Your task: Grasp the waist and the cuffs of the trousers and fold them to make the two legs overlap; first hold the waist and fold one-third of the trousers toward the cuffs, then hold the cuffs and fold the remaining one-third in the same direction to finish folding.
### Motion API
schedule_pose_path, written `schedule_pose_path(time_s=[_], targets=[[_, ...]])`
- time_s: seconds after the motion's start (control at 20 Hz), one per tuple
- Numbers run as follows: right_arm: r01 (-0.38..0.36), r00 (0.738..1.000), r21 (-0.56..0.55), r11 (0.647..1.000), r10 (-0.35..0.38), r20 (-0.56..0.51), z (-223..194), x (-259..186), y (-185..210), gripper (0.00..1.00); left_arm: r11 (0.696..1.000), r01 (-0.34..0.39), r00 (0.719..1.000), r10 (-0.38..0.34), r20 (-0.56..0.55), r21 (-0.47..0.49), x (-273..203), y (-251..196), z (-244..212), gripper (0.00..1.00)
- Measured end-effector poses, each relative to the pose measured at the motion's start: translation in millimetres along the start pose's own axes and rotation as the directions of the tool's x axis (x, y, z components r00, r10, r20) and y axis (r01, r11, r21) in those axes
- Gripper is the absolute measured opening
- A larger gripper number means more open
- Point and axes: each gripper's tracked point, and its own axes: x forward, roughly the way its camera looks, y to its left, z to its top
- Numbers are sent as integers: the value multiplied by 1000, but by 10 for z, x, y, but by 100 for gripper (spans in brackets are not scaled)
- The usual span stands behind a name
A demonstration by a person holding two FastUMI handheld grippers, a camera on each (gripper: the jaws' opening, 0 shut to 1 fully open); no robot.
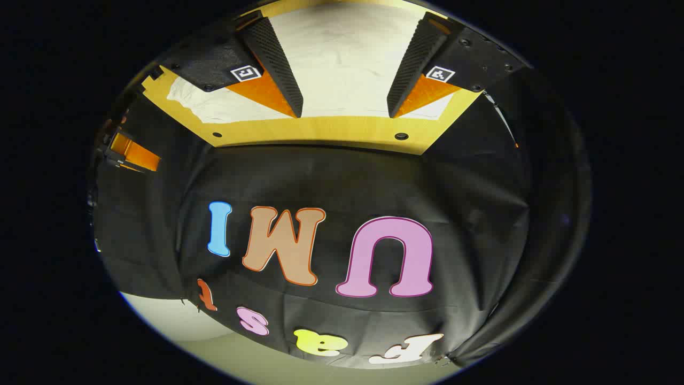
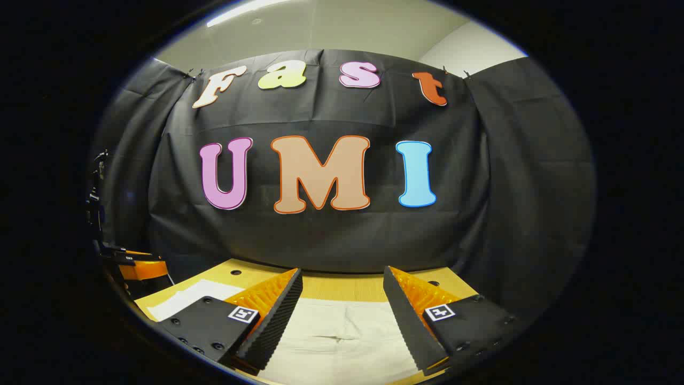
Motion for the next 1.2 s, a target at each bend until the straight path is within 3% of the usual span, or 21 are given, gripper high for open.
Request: schedule_pose_path(time_s=[1.0,1.2], targets=[[38,997,9,999,-38,-70,-317,-18,-236,97,999,-45,998,46,-38,29,32,161,-192,95],[33,995,1,999,-32,-90,-413,-30,-229,97,998,-8,996,13,-92,57,-66,306,-363,95]])
